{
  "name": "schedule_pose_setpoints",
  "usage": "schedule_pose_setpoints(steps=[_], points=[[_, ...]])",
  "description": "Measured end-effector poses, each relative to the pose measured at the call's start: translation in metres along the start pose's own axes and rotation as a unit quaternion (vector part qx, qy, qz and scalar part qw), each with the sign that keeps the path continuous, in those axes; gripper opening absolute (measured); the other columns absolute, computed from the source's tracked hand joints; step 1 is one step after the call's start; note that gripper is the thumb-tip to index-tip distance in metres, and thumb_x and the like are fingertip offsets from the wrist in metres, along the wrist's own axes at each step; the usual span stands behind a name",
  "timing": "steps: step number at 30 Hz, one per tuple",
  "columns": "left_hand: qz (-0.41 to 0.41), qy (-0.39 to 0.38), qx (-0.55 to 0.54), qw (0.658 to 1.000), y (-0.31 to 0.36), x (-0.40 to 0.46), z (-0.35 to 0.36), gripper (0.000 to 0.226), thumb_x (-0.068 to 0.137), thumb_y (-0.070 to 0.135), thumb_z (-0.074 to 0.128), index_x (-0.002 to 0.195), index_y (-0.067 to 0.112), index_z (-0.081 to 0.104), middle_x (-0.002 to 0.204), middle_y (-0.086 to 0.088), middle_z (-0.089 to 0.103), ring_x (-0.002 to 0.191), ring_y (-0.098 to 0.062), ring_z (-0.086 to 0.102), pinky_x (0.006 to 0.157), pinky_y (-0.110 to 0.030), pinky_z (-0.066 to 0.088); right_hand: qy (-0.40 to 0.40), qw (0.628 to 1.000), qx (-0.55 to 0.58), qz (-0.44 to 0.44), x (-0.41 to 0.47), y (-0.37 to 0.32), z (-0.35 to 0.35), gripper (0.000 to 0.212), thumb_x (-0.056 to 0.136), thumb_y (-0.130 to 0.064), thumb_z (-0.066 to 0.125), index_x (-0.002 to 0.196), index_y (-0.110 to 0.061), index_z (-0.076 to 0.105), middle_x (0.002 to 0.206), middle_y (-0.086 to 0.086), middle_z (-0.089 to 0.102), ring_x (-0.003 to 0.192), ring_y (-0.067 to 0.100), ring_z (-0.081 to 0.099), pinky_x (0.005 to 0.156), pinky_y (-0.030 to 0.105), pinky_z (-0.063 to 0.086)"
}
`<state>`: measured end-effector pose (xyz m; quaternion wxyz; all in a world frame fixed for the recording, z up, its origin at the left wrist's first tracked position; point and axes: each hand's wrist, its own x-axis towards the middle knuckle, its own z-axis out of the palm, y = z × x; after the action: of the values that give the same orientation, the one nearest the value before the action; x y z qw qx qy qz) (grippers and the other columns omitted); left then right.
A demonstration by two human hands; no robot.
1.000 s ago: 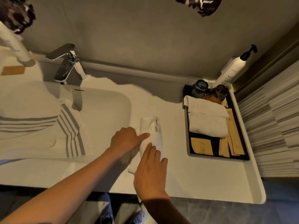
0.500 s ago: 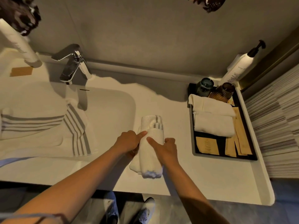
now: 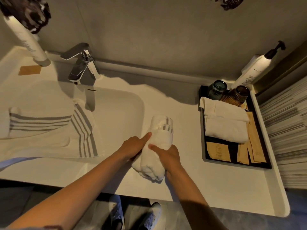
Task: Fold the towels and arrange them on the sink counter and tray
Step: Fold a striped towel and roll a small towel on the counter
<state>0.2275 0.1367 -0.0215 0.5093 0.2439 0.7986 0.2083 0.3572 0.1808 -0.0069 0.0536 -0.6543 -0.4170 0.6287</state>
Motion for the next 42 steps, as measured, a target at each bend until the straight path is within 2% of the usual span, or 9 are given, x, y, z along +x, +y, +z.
schedule_pose_setpoints(steps=[3,8,13,17,20,24,30,39,42], points=[[0.006,-0.073,-0.334,0.940,0.005,-0.015,-0.006,0.079,0.070,0.080,0.058,0.110,0.013,0.072,0.107,-0.012,0.075,0.093,-0.022,0.071,0.091,-0.039,0.053,-0.136,0.980,0.142,-0.003,-0.017,-0.019,-0.027,0.026,0.082,-0.033,0.073,0.093,-0.012,0.063,0.090,0.007,0.067,0.080,0.019,0.062,0.061,0.028,0.049],[-0.017,-0.235,-0.522,0.820,0.032,-0.046,-0.012,0.073,0.083,0.070,0.058,0.125,0.011,0.068,0.128,-0.023,0.064,0.121,-0.037,0.059,0.109,-0.051,0.040,-0.249,0.962,0.061,-0.098,-0.030,-0.027,-0.053,0.050,0.075,-0.027,0.080,0.121,-0.015,0.062,0.110,0.004,0.073,0.098,0.017,0.070,0.079,0.027,0.056],[0.072,-0.067,-0.342,0.935,0.046,-0.057,0.014,0.068,0.061,0.036,0.092,0.119,0.009,0.068,0.099,-0.010,0.077,0.092,-0.024,0.074,0.080,-0.037,0.060,-0.017,0.964,-0.154,-0.214,-0.036,-0.033,-0.035,0.058,0.070,-0.045,0.074,0.112,-0.020,0.042,0.101,-0.001,0.061,0.079,0.010,0.060,0.059,0.025,0.046],[0.104,-0.030,-0.403,0.909,0.052,-0.062,0.008,0.053,0.069,0.033,0.083,0.115,0.009,0.069,0.101,-0.012,0.077,0.094,-0.027,0.074,0.080,-0.038,0.060,-0.094,0.968,-0.036,-0.232,-0.048,-0.029,-0.052,0.049,0.075,-0.039,0.080,0.111,-0.027,0.048,0.105,-0.006,0.064,0.083,0.000,0.061,0.060,0.015,0.050],[0.110,0.011,-0.424,0.899,0.055,-0.068,0.001,0.049,0.074,0.038,0.081,0.113,0.011,0.068,0.101,-0.009,0.077,0.094,-0.026,0.074,0.087,-0.043,0.059,-0.181,0.971,0.073,-0.140,-0.046,-0.016,-0.056,0.072,0.060,-0.042,0.090,0.121,-0.018,0.060,0.108,0.004,0.072,0.098,0.018,0.070,0.083,0.033,0.059],[0.096,0.086,-0.387,0.913,0.051,-0.064,-0.003,0.044,0.072,0.047,0.081,0.102,0.016,0.071,0.086,0.001,0.079,0.081,-0.017,0.076,0.073,-0.033,0.062,-0.167,0.972,0.112,-0.119,-0.039,-0.013,-0.046,0.040,0.072,-0.013,0.084,0.108,-0.012,0.066,0.096,0.008,0.076,0.087,0.024,0.074,0.071,0.036,0.060],[0.071,-0.052,-0.404,0.910,0.030,-0.045,-0.042,0.052,0.080,0.037,0.080,0.121,0.009,0.064,0.105,-0.007,0.077,0.096,-0.022,0.074,0.079,-0.034,0.061,-0.234,0.965,0.069,-0.100,-0.018,-0.048,-0.044,0.053,0.057,-0.016,0.082,0.108,-0.009,0.068,0.097,0.015,0.076,0.089,0.032,0.073,0.078,0.048,0.059],[0.103,-0.039,-0.640,0.760,0.042,0.103,-0.149,0.050,0.093,0.016,0.066,0.139,0.004,0.049,0.126,-0.017,0.067,0.115,-0.029,0.066,0.095,-0.040,0.056,-0.048,0.977,0.138,-0.156,0.096,-0.183,0.075,0.049,0.074,-0.017,0.081,0.116,-0.006,0.059,0.104,0.018,0.071,0.083,0.028,0.069,0.062,0.032,0.056],[0.068,-0.002,-0.557,0.827,0.060,0.148,-0.186,0.052,0.091,0.040,0.067,0.127,0.004,0.056,0.114,-0.022,0.070,0.093,-0.033,0.073,0.077,-0.042,0.062,0.014,0.971,0.123,-0.204,0.142,-0.236,0.116,0.050,0.076,-0.020,0.079,0.119,-0.010,0.057,0.111,0.015,0.069,0.096,0.028,0.067,0.085,0.041,0.057]])
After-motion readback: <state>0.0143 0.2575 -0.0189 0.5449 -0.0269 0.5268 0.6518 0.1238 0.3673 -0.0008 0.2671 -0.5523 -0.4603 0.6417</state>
